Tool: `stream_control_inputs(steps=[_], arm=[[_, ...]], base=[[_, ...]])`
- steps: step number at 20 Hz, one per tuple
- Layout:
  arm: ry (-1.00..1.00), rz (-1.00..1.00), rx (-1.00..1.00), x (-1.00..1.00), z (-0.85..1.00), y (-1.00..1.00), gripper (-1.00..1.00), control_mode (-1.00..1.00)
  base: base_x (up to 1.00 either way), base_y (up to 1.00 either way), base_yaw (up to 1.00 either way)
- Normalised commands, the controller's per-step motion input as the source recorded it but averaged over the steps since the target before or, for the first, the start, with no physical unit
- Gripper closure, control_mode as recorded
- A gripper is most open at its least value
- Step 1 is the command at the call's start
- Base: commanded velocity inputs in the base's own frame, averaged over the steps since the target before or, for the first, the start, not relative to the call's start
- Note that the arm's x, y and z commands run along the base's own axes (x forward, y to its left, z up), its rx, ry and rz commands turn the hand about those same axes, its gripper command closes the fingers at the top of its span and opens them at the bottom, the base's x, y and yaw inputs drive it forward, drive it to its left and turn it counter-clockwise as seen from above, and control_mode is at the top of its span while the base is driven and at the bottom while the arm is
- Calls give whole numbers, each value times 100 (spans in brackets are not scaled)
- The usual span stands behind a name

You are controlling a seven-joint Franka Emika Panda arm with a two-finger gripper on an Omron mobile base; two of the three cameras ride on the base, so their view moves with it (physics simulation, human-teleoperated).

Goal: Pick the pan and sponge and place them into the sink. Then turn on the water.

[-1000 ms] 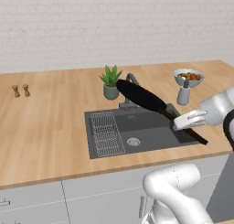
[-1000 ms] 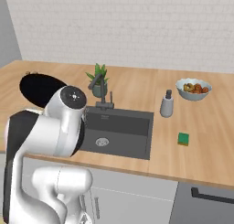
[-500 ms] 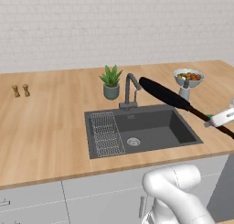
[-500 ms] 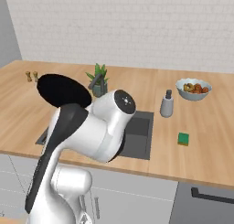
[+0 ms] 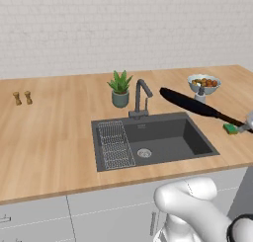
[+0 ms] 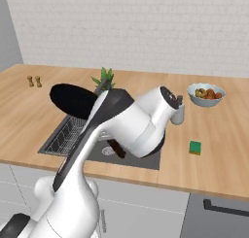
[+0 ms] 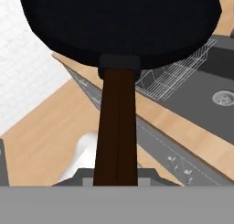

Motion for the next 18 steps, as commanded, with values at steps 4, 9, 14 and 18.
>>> stream_control_inputs(steps=[4,9,14,18], arm=[[-13,4,-9,15,-13,-40,100,-100],[-18,0,-18,18,-34,-10,100,-100],[-4,0,-24,37,-36,0,100,-100],[-1,0,-19,27,-28,-9,100,-100]], base=[[0,0,0],[0,0,0],[0,0,0],[0,0,0]])
